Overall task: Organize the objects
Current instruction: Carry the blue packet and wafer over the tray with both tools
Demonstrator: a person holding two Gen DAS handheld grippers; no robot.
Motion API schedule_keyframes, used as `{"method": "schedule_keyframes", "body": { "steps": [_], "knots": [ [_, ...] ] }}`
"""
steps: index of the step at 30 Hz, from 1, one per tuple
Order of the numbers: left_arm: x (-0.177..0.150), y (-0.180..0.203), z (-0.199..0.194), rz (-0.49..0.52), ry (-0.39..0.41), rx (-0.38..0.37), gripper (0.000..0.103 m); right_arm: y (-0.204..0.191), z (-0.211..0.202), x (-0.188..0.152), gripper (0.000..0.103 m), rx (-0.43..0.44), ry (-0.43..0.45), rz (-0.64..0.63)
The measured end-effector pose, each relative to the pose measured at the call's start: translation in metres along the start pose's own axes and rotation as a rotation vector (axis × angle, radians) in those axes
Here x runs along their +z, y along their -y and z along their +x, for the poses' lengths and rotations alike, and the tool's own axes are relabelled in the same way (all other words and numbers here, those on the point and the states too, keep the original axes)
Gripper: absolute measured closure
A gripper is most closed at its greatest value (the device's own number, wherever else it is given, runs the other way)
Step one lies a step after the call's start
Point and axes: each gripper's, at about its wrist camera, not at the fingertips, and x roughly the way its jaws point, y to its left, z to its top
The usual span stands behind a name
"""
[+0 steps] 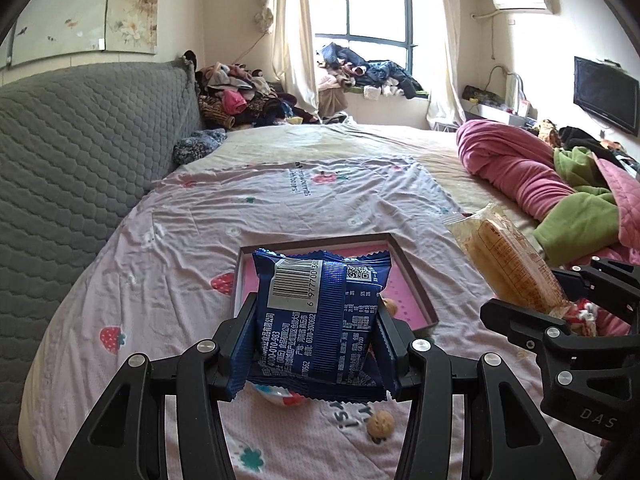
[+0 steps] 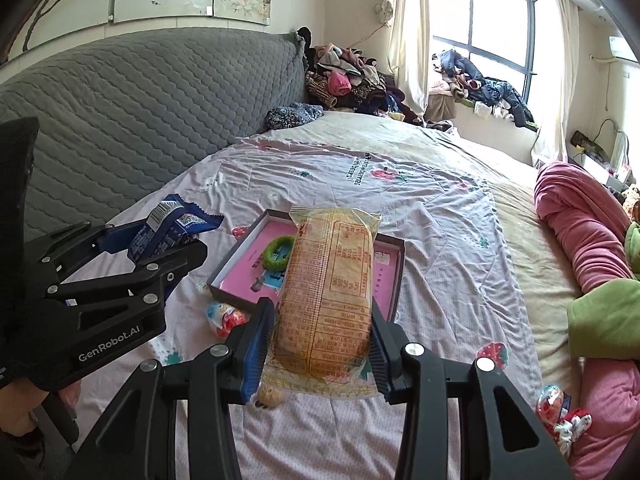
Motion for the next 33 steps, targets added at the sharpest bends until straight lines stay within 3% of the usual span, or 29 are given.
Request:
{"method": "schedule_keyframes", "body": {
  "steps": [21,33],
  "knots": [
    [-0.014,-0.030,0.166,-0.008,-0.119,0.024,0.050,0.030,0.157,0.003,0.058,0.022,-0.113,0.021],
    [-0.030,-0.046,0.206,0.004,-0.145,0.046,0.050,0.013,0.217,-0.014,0.059,0.054,-0.161,0.005]
  ]
}}
